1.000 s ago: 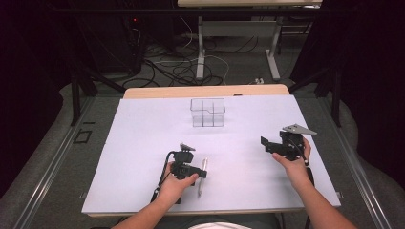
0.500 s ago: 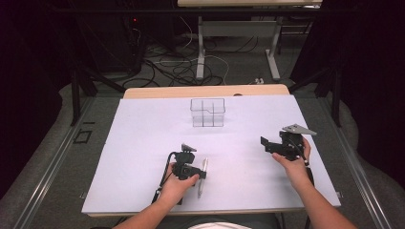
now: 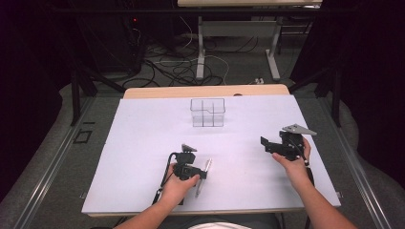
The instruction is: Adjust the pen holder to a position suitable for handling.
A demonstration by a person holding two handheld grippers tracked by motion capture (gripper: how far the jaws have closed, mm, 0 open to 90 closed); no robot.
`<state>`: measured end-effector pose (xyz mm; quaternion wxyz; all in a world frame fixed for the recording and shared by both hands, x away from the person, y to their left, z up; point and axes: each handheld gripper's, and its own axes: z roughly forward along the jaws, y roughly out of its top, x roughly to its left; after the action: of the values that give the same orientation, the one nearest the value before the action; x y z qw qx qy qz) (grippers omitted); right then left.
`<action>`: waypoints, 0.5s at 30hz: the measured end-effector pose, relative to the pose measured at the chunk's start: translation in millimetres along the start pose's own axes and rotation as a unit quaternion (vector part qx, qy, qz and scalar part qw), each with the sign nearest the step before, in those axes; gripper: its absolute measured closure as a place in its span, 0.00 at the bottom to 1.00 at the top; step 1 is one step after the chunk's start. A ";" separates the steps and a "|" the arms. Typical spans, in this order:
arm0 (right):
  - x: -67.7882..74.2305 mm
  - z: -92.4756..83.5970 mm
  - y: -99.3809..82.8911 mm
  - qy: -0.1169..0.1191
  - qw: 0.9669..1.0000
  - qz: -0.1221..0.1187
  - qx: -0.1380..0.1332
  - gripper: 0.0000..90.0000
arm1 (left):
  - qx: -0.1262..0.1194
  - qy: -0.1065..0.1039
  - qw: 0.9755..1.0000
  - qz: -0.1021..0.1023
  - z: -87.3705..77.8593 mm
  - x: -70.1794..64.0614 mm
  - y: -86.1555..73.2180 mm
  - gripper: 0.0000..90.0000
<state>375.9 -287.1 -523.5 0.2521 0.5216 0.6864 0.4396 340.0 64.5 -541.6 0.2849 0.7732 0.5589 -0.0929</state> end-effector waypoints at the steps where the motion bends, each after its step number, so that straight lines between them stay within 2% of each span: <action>1: 0.0 -0.1 0.1 0.000 1.000 0.001 0.000 0.16 | -0.002 0.001 1.000 -0.005 0.3 -1.2 -0.3 0.89; 5: -0.3 -0.2 0.1 0.000 1.000 0.000 -0.001 0.16 | 0.000 0.004 1.000 0.004 0.0 -0.8 0.1 0.89; 10: 0.0 -0.4 0.3 0.000 1.000 0.000 -0.002 0.16 | -0.001 -0.001 1.000 0.000 0.7 -1.3 0.7 0.89; 15: 0.0 -0.7 0.4 0.001 1.000 -0.002 -0.001 0.16 | 0.005 0.002 1.000 0.012 -0.5 -1.3 1.4 0.89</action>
<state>375.5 -287.3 -522.8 0.2531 0.5197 0.6871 0.4401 340.8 63.4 -540.2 0.2805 0.7818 0.5495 -0.0905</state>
